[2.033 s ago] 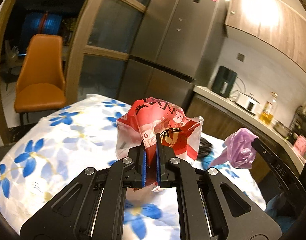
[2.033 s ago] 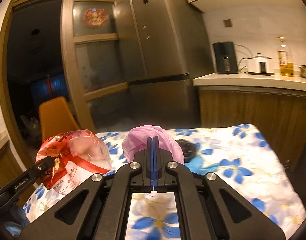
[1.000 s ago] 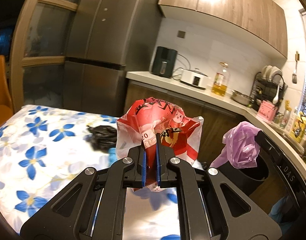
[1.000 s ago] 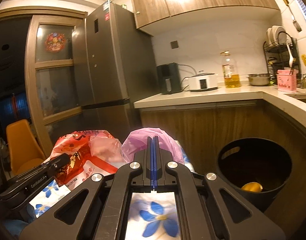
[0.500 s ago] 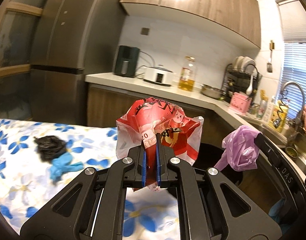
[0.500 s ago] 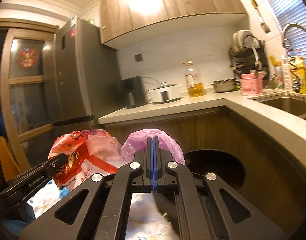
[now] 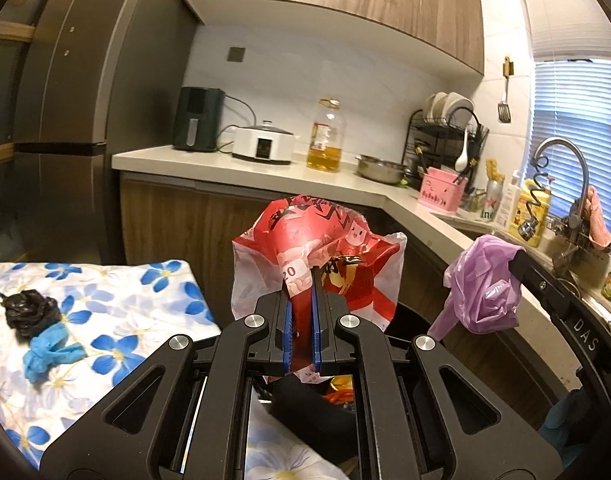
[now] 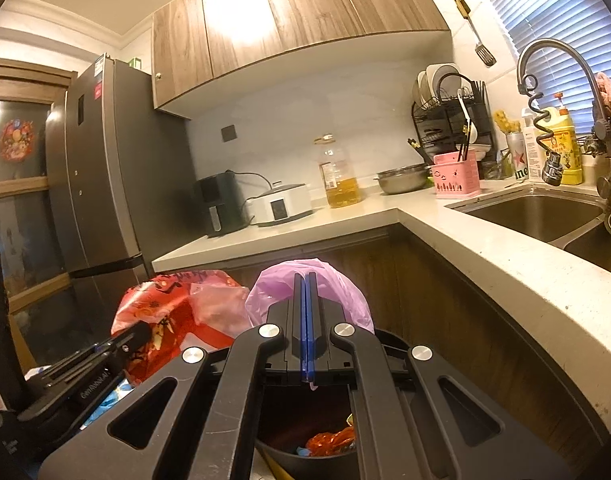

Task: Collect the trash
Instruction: 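Carry the red snack bag and pink bag over the black bin with both tools, then open both tools to drop the snack bag and pink bag into the bin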

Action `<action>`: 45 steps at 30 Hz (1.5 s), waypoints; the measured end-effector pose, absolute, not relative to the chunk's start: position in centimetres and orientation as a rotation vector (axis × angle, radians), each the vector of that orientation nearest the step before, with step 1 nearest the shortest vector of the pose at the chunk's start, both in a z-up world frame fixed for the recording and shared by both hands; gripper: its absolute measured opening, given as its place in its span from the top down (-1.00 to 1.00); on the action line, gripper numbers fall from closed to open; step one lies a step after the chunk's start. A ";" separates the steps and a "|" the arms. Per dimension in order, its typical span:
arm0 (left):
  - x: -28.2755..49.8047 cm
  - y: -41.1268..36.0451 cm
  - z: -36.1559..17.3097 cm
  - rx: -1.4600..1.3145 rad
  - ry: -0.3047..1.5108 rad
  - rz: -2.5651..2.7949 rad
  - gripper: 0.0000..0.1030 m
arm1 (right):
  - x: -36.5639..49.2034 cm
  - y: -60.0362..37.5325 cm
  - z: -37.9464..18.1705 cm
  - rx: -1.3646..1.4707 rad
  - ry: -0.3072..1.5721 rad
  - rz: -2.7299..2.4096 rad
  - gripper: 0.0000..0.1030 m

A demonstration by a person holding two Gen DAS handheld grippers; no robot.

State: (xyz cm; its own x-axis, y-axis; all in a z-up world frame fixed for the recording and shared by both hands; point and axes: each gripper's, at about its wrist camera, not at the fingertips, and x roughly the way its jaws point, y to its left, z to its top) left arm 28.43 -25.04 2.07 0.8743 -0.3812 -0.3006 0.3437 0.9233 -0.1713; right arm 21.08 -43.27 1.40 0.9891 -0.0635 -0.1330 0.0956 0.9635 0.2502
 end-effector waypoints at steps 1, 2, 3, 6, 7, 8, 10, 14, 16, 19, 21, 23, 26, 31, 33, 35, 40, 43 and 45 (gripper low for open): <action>28.6 -25.3 2.0 -0.112 0.338 -0.382 0.88 | 21.3 -43.3 1.5 0.259 0.125 -0.082 0.98; 28.8 -25.7 1.9 -0.108 0.341 -0.387 0.88 | 21.3 -43.5 1.5 0.259 0.126 -0.085 0.98; 28.9 -26.0 2.0 -0.106 0.342 -0.391 0.88 | 21.4 -43.7 1.5 0.260 0.127 -0.088 0.98; 29.4 -26.6 1.8 -0.104 0.348 -0.398 0.88 | 21.6 -44.1 1.3 0.267 0.131 -0.090 0.98; 29.6 -26.7 1.7 -0.104 0.351 -0.401 0.88 | 21.7 -44.2 1.2 0.268 0.131 -0.091 0.98; 29.7 -26.9 1.7 -0.105 0.354 -0.403 0.88 | 21.8 -44.3 1.2 0.269 0.134 -0.091 0.98; 29.9 -27.3 1.5 -0.103 0.358 -0.408 0.88 | 22.0 -44.5 1.1 0.273 0.137 -0.093 0.98; 30.3 -27.9 1.1 -0.098 0.365 -0.418 0.87 | 22.3 -44.8 1.0 0.279 0.143 -0.096 0.98; 30.7 -27.9 1.1 -0.097 0.368 -0.421 0.87 | 22.5 -44.8 0.9 0.281 0.147 -0.094 0.98; 31.0 -28.3 0.9 -0.098 0.373 -0.426 0.87 | 22.7 -44.9 0.8 0.281 0.152 -0.095 0.98; 31.3 -28.5 0.7 -0.097 0.377 -0.427 0.87 | 22.9 -44.9 0.7 0.281 0.156 -0.095 0.98; 31.5 -28.6 0.6 -0.100 0.383 -0.426 0.87 | 23.0 -44.9 0.5 0.280 0.161 -0.093 0.98; 32.0 -28.8 0.1 -0.102 0.397 -0.429 0.87 | 23.3 -44.9 0.4 0.284 0.167 -0.088 0.98; 32.6 -29.3 -0.6 -0.100 0.412 -0.435 0.86 | 24.1 -44.9 -0.1 0.285 0.187 -0.083 0.98; 32.8 -29.3 -0.9 -0.104 0.414 -0.434 0.86 | 24.2 -44.7 -0.3 0.282 0.194 -0.085 0.98; 33.0 -29.4 -1.1 -0.105 0.421 -0.434 0.86 | 24.4 -44.7 -0.6 0.278 0.203 -0.089 0.98; 33.6 -29.6 -1.9 -0.112 0.447 -0.454 0.82 | 25.1 -44.9 -0.9 0.277 0.223 -0.095 0.92; 33.7 -29.9 -2.4 -0.111 0.457 -0.458 0.59 | 25.2 -45.1 -1.1 0.280 0.226 -0.108 0.45; 33.7 -29.9 -2.6 -0.115 0.459 -0.462 0.15 | 25.1 -45.3 -1.2 0.286 0.223 -0.112 0.26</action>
